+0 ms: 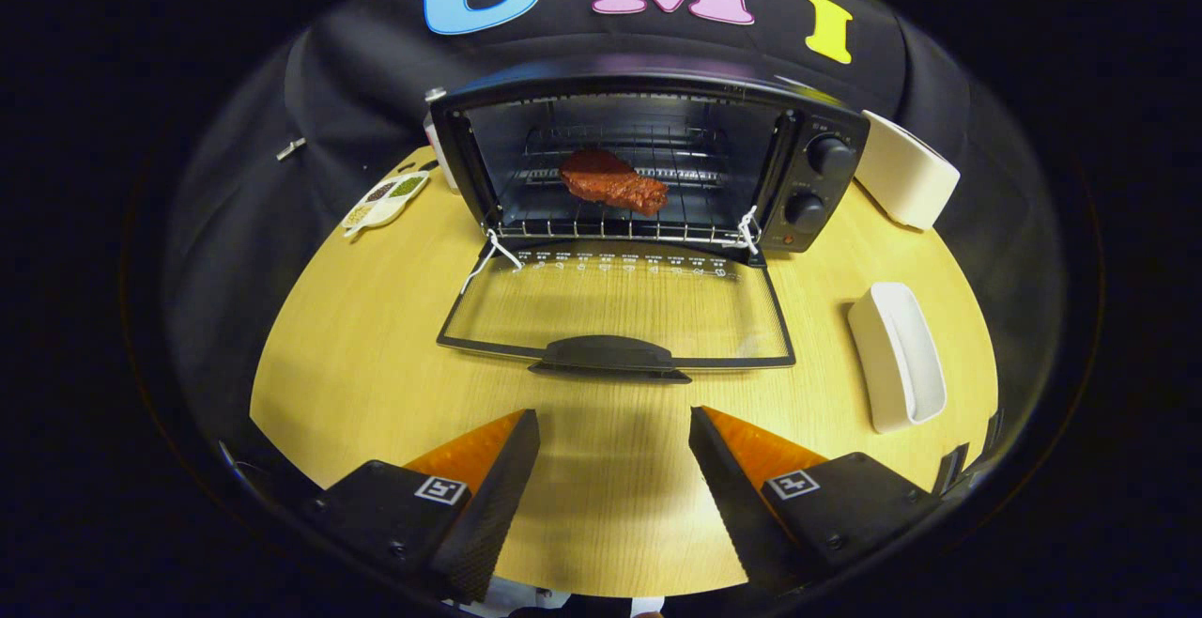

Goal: Open the toaster oven, put the food inside, and close the toaster oven door.

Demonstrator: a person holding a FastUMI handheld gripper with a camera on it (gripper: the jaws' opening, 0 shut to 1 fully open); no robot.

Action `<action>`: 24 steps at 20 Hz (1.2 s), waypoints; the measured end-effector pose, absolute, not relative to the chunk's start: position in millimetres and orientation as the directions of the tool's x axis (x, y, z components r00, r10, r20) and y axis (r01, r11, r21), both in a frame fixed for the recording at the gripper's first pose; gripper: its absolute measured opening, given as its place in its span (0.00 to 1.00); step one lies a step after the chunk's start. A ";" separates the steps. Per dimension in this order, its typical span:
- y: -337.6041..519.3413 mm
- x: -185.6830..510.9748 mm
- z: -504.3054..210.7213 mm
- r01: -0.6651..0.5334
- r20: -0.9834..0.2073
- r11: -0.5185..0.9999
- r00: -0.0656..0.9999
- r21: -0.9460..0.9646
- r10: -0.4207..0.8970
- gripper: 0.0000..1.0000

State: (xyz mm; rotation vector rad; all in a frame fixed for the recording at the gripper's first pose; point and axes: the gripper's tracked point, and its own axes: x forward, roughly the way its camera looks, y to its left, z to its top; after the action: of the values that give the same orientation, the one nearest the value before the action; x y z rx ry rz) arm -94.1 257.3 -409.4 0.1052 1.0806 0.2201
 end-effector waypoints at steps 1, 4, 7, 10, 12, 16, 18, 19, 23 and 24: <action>259.7 -94.8 -417.0 -0.118 -0.872 0.974 0.435 0.192 0.225 0.99; 262.8 -92.6 -434.9 -0.091 -0.895 0.981 0.402 0.172 0.194 0.99; 263.1 -83.1 -443.1 -0.046 -0.901 0.987 0.403 0.152 0.158 0.99; 268.8 -81.9 -453.4 -0.023 -0.915 0.989 0.376 0.149 0.147 0.99; 269.5 -80.2 -461.2 -0.013 -0.923 0.991 0.360 0.137 0.132 0.99; 271.5 -69.4 -467.8 0.000 -0.924 0.990 0.358 0.139 0.130 0.99; 268.7 -70.1 -464.2 -0.009 -0.917 0.992 0.379 0.129 0.123 0.99; 269.5 -70.0 -462.5 0.002 -0.915 0.991 0.385 0.133 0.122 1.00; 267.7 -71.0 -446.9 0.019 -0.901 0.987 0.413 0.158 0.136 1.00; 267.2 -71.7 -442.1 0.023 -0.896 0.985 0.419 0.171 0.146 1.00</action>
State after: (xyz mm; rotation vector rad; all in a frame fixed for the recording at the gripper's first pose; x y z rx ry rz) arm -71.7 267.2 -442.1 0.1658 1.1369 0.0777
